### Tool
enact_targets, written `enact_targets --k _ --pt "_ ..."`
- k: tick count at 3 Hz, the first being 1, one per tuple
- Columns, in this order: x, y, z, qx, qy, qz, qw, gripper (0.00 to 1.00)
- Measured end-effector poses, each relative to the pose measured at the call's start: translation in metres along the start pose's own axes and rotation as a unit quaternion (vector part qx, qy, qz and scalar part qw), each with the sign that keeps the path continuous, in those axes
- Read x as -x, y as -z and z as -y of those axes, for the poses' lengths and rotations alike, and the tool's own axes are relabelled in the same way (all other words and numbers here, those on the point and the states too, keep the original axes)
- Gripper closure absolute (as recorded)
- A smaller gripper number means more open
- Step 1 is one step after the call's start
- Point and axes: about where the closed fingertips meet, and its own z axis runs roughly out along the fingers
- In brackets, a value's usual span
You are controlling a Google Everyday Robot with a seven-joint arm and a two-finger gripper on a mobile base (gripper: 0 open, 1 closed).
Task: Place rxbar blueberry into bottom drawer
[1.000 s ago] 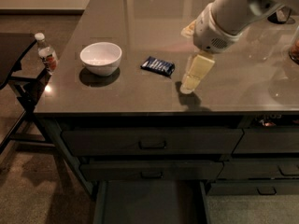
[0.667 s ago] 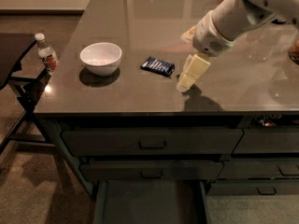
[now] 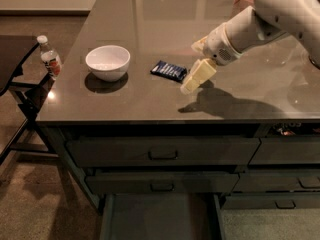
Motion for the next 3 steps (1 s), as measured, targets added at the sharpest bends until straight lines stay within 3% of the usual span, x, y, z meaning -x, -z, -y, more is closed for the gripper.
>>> enact_targets --k 1,3 --pt "0.001 -0.019 0.016 0.000 -0.033 0.018 0.9993 0.00" --pt "0.000 -0.051 0.039 -0.036 -0.090 -0.006 0.9953 0.00"
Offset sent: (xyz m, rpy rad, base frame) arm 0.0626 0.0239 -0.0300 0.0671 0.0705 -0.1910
